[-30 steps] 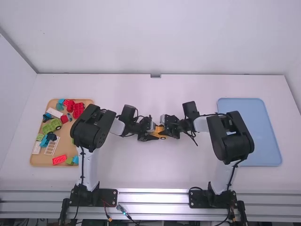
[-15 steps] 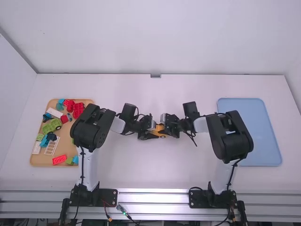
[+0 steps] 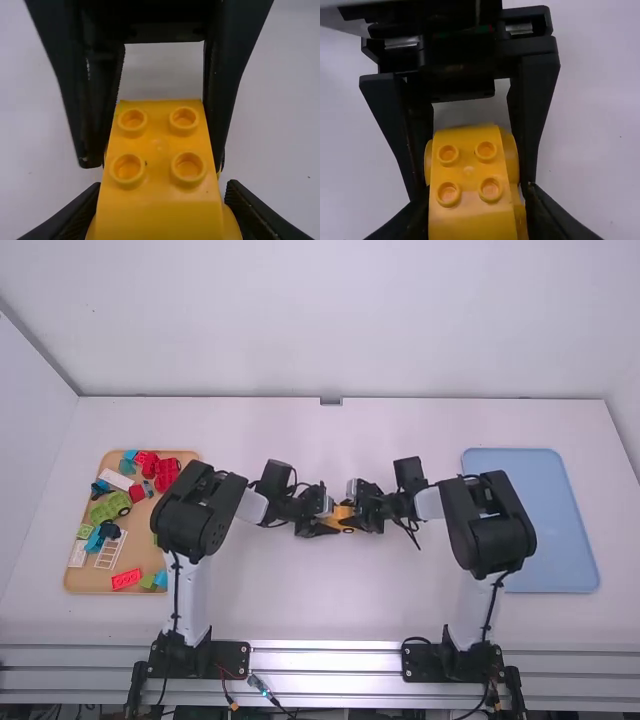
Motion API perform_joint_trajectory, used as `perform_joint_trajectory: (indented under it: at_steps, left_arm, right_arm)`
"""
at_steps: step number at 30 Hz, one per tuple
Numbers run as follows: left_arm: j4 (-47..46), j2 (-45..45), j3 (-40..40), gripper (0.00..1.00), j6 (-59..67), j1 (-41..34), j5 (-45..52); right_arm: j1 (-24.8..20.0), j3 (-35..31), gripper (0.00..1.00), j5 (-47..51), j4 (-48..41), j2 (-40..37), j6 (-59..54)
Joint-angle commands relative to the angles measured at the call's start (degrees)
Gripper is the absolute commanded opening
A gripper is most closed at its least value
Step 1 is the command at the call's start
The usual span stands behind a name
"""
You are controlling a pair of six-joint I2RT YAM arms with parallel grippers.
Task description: Assemble lego blocks to make yellow taxi
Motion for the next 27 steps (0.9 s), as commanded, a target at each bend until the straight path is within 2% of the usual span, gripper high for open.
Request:
perform_joint_trajectory:
  at_steps: [1, 5, 8, 10, 11, 12, 15, 16, 17, 18, 19, 24, 27]
  left_arm:
    - [-1.53, 0.92, -0.92, 0.23, -0.28, -0.59, -2.62]
    - [-1.62, 0.92, -0.92, 0.24, -0.28, -0.59, -2.60]
    - [-1.70, 0.92, -0.92, 0.25, -0.28, -0.59, -2.60]
    - [-1.70, 0.92, -0.92, 0.30, -0.48, -0.59, -2.62]
    - [-1.70, 0.92, -0.92, 0.32, -0.46, -0.59, -2.64]
    - [-1.70, 0.92, -0.92, 0.38, -0.48, -0.59, -2.64]
    - [-1.70, 0.92, -0.92, 0.53, -0.46, -0.59, -2.69]
    - [-1.73, 0.92, -0.85, 0.70, -0.48, -0.50, -2.69]
    - [-1.73, 0.92, -0.85, 0.76, -0.48, -0.50, -2.71]
    - [-1.70, 0.92, -0.87, 0.90, -0.48, -0.48, -2.84]
    - [-1.75, 0.90, -0.87, 0.99, -0.48, -0.55, -2.84]
    - [-2.89, -1.01, -0.87, 0.99, -3.74, 0.39, -2.80]
    - [-9.81, -5.49, -0.74, 0.99, -0.66, 1.95, -2.82]
  right_arm:
    - [-0.55, 1.55, 0.50, -3.34, -0.09, 1.42, -1.33]
    - [-1.79, 3.61, 0.58, -10.38, -0.35, 1.42, -2.27]
    - [-2.89, 4.81, 0.70, -14.23, -0.55, 1.42, -1.97]
    - [-4.37, 5.51, 0.87, -16.06, -0.37, 1.42, 0.26]
    - [-4.48, 5.53, 0.90, -16.04, -0.37, 1.42, 0.46]
    - [-5.40, 5.53, 0.99, -15.78, -0.33, 1.42, 1.97]
    - [-7.04, 5.31, 0.99, -15.82, -1.27, 1.42, 3.32]
    - [-7.93, 5.31, 0.99, -15.67, -2.84, 1.42, 2.91]
    - [-8.02, 5.31, 0.99, -15.65, -3.10, 1.42, 2.73]
    - [-8.70, 5.31, 0.99, -15.47, -4.92, 1.42, 1.07]
    - [-9.27, 5.29, 0.99, -15.17, -6.75, 1.42, -1.05]
    - [-10.19, 4.68, 0.99, -7.30, -13.09, 1.42, -7.85]
    - [-8.92, 3.30, 0.99, -1.64, -13.18, 1.44, -7.45]
